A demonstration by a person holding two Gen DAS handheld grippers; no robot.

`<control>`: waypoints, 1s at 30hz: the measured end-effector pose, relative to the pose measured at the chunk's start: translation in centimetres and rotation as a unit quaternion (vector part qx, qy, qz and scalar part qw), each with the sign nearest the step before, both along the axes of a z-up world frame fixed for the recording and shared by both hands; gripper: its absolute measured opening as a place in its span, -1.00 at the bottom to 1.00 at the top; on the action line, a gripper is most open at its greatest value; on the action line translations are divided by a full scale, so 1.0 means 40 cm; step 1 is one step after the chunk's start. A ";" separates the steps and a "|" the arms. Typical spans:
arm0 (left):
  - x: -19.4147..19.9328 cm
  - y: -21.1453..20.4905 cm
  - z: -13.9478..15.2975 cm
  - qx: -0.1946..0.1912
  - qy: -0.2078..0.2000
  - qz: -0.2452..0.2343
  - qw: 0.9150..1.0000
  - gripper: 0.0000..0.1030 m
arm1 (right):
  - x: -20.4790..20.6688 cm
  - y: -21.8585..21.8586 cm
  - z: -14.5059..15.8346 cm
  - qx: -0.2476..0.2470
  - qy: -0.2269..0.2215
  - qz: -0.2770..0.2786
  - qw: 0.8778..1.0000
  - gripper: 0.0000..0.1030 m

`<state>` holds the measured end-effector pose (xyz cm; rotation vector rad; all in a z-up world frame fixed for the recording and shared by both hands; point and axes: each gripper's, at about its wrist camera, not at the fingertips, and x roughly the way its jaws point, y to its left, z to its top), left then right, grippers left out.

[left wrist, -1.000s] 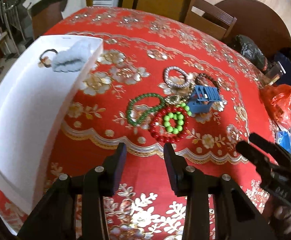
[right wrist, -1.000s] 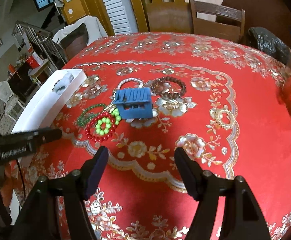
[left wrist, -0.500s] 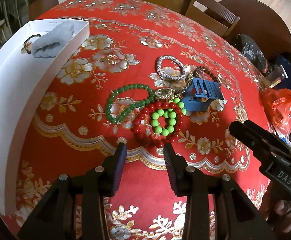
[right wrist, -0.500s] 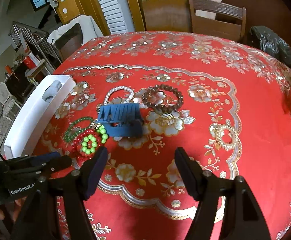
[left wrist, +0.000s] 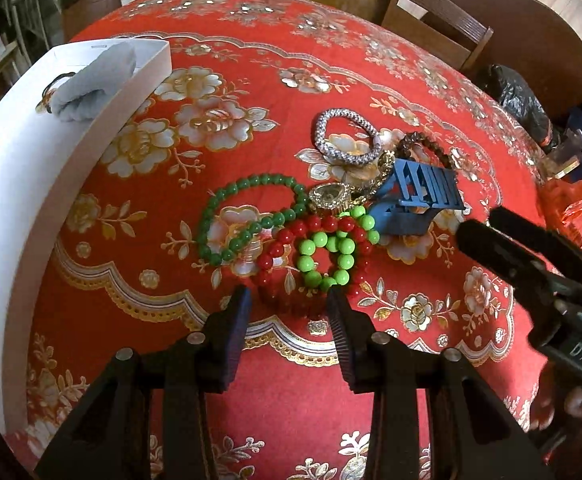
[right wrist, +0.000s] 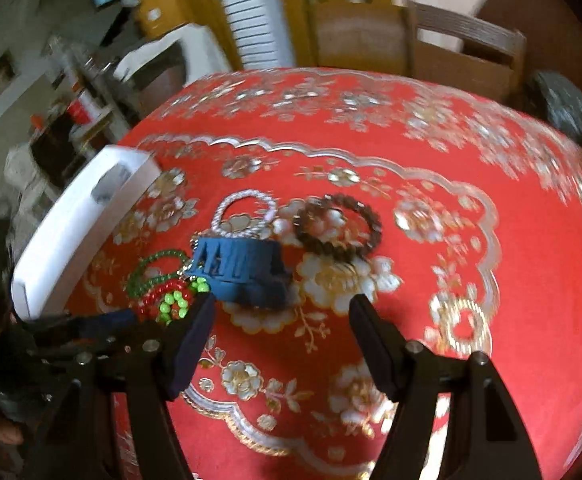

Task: Organize jewelry
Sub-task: 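Grasp the red bead bracelet with left tool while right tool grasps blue clip, then carry red bracelet with left tool and blue clip with right tool into box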

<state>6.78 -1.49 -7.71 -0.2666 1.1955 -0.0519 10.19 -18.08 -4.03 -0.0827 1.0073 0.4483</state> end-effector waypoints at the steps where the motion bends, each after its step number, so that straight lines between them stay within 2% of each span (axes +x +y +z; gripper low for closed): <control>1: 0.001 0.000 0.000 0.000 0.001 0.001 1.000 0.24 | 0.008 0.011 -0.003 -0.004 -0.001 0.024 1.000 0.45; 6: 0.005 0.010 0.000 -0.011 0.006 0.010 1.000 0.24 | 0.049 0.041 -0.014 -0.024 -0.022 0.100 0.994 0.50; 12: 0.004 0.004 0.000 -0.005 0.008 0.012 1.000 0.25 | 0.082 0.074 -0.030 -0.033 -0.020 0.182 0.983 0.51; 14: 0.004 0.001 -0.001 -0.001 0.007 0.011 1.000 0.25 | 0.078 0.081 -0.037 -0.030 -0.018 0.195 0.980 0.28; 15: 0.005 -0.003 -0.001 0.002 0.007 0.009 1.000 0.25 | 0.076 0.084 -0.041 -0.025 -0.013 0.200 0.979 -0.08; 16: 0.004 -0.006 -0.001 0.005 0.005 0.005 1.000 0.25 | 0.075 0.087 -0.048 -0.029 -0.008 0.197 0.980 -0.41; 17: 0.005 -0.008 -0.002 0.006 0.003 0.002 1.000 0.25 | 0.075 0.088 -0.059 -0.040 -0.001 0.190 0.981 -0.56; 18: 0.004 -0.009 -0.002 0.006 0.000 -0.002 1.000 0.24 | 0.072 0.085 -0.066 -0.041 0.003 0.185 0.982 -0.62; 19: 0.003 -0.006 -0.003 0.002 -0.004 -0.003 1.000 0.14 | 0.069 0.078 -0.066 -0.032 0.003 0.181 0.983 -0.64; 20: 0.001 -0.002 -0.004 -0.007 -0.008 -0.004 1.000 -0.13 | 0.063 0.068 -0.064 -0.019 0.008 0.173 0.985 -0.64; 21: 0.000 0.005 -0.008 -0.016 -0.009 -0.003 1.000 -0.19 | 0.054 0.059 -0.062 -0.008 0.011 0.167 0.986 -0.65; 22: -0.001 0.013 -0.010 -0.022 -0.011 0.001 1.000 -0.33 | 0.043 0.051 -0.058 -0.002 0.009 0.162 0.987 -0.65; 25: -0.005 0.035 -0.015 -0.051 -0.006 0.004 0.999 -0.33 | 0.012 0.020 -0.048 0.012 0.009 0.132 0.991 -0.65; 28: -0.019 0.035 -0.012 -0.056 -0.001 -0.005 0.998 -0.33 | -0.031 -0.023 -0.042 0.034 0.019 0.099 0.994 -0.65; 30: -0.038 0.031 -0.006 -0.055 -0.001 -0.016 0.998 -0.33 | -0.056 -0.037 -0.045 0.029 0.022 0.089 0.995 -0.65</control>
